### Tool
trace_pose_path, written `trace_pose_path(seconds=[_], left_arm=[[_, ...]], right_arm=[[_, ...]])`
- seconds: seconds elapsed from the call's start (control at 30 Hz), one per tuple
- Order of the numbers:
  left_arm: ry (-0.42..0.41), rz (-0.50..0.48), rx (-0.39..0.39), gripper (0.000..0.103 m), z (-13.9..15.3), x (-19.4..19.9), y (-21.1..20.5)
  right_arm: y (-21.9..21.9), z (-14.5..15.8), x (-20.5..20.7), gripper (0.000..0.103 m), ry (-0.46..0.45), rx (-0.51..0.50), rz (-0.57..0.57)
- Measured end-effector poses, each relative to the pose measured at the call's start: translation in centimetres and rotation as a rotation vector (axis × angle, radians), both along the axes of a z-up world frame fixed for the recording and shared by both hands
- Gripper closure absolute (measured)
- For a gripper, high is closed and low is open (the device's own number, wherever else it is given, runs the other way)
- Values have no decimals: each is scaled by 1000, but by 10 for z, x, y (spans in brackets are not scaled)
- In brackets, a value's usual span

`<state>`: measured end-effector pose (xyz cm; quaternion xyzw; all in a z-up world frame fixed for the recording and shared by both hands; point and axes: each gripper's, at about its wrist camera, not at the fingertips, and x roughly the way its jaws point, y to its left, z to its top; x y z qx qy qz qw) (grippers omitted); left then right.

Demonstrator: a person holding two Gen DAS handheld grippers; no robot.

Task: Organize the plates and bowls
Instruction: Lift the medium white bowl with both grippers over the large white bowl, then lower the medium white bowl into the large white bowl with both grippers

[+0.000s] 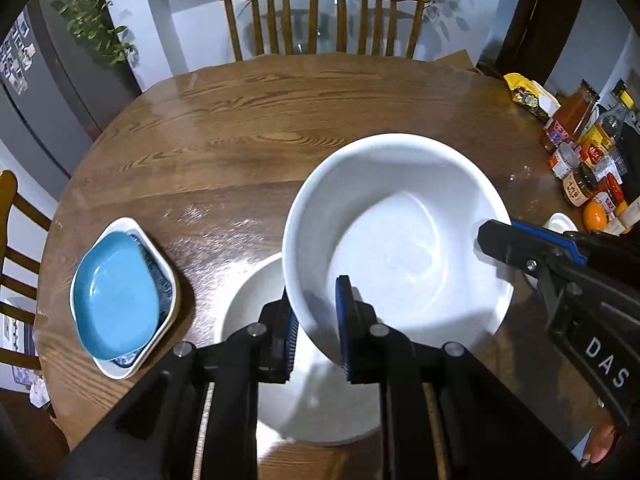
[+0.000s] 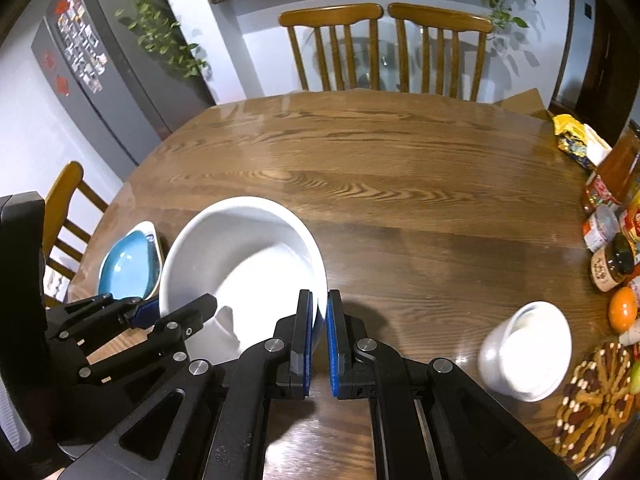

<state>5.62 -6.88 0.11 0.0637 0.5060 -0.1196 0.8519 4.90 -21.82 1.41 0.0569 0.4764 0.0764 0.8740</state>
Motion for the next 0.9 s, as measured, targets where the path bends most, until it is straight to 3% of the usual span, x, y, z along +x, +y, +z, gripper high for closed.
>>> trace_pose_path(seconds=[0.9], left_arm=[[96,-14,22,87,-30,-12,44]], right_arm=[[54,-31,-10,96,88,-5,20]])
